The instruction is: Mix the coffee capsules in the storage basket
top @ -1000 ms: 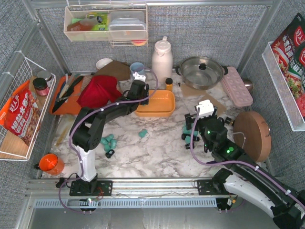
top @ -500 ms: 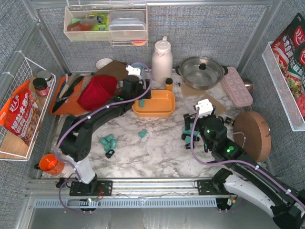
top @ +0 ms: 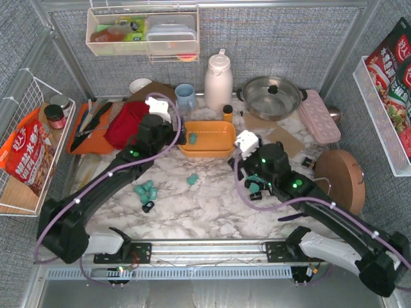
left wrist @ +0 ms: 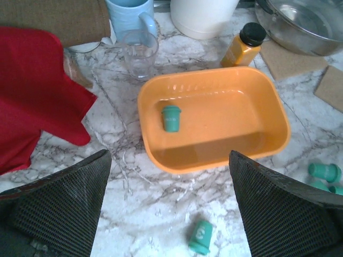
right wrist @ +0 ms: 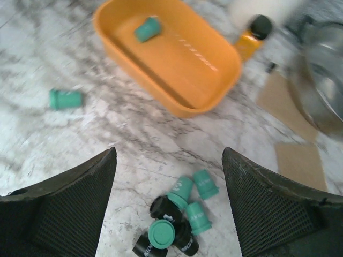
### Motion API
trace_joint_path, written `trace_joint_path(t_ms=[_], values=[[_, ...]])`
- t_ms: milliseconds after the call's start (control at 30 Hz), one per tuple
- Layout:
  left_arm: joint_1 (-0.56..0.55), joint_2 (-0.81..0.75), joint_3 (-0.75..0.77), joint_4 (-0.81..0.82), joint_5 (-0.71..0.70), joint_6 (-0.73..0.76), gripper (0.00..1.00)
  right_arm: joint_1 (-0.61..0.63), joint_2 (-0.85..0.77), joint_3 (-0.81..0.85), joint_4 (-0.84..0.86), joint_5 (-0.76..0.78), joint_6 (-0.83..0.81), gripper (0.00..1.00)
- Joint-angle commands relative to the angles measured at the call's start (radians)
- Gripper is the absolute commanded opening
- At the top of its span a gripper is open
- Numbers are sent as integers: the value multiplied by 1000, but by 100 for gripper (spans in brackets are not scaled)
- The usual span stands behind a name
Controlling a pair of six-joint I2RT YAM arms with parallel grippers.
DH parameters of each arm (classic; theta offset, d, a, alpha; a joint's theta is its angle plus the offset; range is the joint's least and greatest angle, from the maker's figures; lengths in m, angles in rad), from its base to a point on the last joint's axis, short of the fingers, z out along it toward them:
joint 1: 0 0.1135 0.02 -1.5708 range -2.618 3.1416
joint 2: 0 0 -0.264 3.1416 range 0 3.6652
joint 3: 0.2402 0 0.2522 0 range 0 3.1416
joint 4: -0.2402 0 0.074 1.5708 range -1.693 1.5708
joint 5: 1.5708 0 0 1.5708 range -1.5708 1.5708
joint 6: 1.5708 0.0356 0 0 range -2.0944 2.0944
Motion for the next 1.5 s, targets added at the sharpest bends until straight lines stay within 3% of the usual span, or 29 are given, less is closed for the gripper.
trace_joint_path(t_ms=[0, 133, 367, 500, 700, 1067, 1467], values=[[-1, -100, -28, -145, 44, -18, 99, 7, 136, 85, -138, -352, -218, 84], [0, -238, -78, -223, 5, -3, 99, 57, 298, 178, -274, -549, -465, 84], [0, -482, -151, -306, -114, 14, 99, 99, 645, 451, -406, -598, -638, 83], [0, -574, -184, -329, -133, 51, 99, 101, 832, 632, -529, -589, -749, 74], [0, -697, -273, -271, -183, 79, 99, 102, 1024, 827, -641, -569, -835, 70], [1, -788, -337, -219, -256, 93, 99, 124, 1233, 1045, -836, -560, -971, 66], [2, -810, -349, -210, -303, 93, 99, 146, 1301, 1071, -849, -522, -1000, 55]])
